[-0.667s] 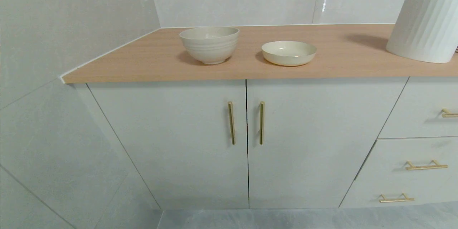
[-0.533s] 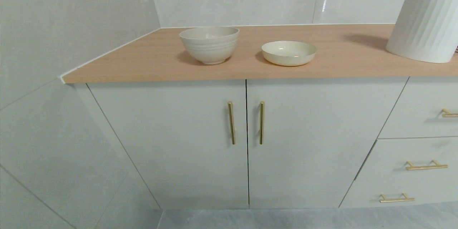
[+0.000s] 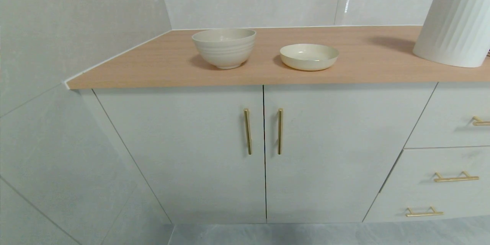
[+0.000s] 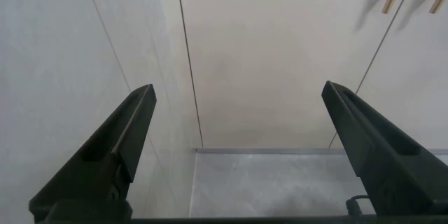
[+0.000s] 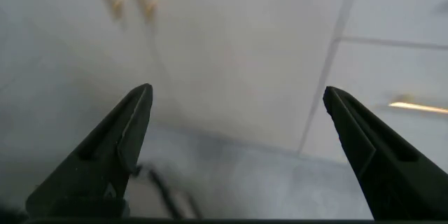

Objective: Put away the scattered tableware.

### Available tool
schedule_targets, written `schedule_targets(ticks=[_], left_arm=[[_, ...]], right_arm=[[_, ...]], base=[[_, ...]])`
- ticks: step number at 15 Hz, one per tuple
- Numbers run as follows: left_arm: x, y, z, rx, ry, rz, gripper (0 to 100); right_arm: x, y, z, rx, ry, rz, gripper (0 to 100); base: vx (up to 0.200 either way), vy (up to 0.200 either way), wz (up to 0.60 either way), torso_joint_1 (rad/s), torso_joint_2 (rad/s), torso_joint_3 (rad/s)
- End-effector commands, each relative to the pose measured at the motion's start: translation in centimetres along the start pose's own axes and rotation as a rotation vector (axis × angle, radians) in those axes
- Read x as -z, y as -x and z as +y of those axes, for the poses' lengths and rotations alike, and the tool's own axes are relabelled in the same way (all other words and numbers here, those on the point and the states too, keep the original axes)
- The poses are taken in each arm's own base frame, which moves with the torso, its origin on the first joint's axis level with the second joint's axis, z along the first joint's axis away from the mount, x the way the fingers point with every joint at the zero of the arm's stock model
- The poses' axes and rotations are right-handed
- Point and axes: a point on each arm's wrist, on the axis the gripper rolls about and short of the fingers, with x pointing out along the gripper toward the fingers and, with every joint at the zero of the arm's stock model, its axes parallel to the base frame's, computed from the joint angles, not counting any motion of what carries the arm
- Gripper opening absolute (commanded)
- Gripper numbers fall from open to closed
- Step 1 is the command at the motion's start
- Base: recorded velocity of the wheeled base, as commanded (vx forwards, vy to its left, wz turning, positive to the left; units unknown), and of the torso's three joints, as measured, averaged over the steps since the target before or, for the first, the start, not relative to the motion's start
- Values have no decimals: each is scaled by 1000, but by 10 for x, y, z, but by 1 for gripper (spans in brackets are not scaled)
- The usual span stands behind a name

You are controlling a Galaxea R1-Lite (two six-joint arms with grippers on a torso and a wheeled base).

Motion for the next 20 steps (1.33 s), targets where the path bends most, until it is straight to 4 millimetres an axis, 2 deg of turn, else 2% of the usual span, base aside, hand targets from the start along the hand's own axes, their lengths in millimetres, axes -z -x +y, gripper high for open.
schedule_targets(ticks=[1,3,4,5,7,8,9,10,12,14,16,20], left_arm=[[0,0,0,-1,0,2,100],[0,0,0,-1,0,0,100],[0,0,0,-1,0,2,100],[0,0,0,-1,0,0,100],[0,0,0,1,0,2,100],[0,0,0,-1,0,2,100],[0,0,0,-1,0,2,100],[0,0,0,1,0,2,100],[0,0,0,-1,0,2,100],[0,0,0,1,0,2,100],[0,0,0,1,0,2,100],[0,0,0,-1,0,2,100]], right_arm=[[-44,-81,-4,-248,-19,308,100],[-54,-133,6,-338,-6,378,100],[-54,-150,11,-370,-3,389,100],[-50,-185,24,-418,-20,388,100],[-47,-219,36,-448,-53,360,100],[-48,-250,50,-480,-91,334,100],[-49,-264,58,-494,-97,324,100],[-49,-268,60,-500,-95,325,100],[-53,-295,75,-530,-91,311,100],[-56,-320,81,-532,-97,295,100],[-50,-331,94,-545,-94,298,100],[-44,-345,99,-497,-128,207,100]], base=[[0,0,0,0,0,0],[0,0,0,0,0,0],[0,0,0,0,0,0],[0,0,0,0,0,0],[0,0,0,0,0,0],[0,0,0,0,0,0],[0,0,0,0,0,0],[0,0,0,0,0,0],[0,0,0,0,0,0],[0,0,0,0,0,0],[0,0,0,0,0,0],[0,0,0,0,0,0]])
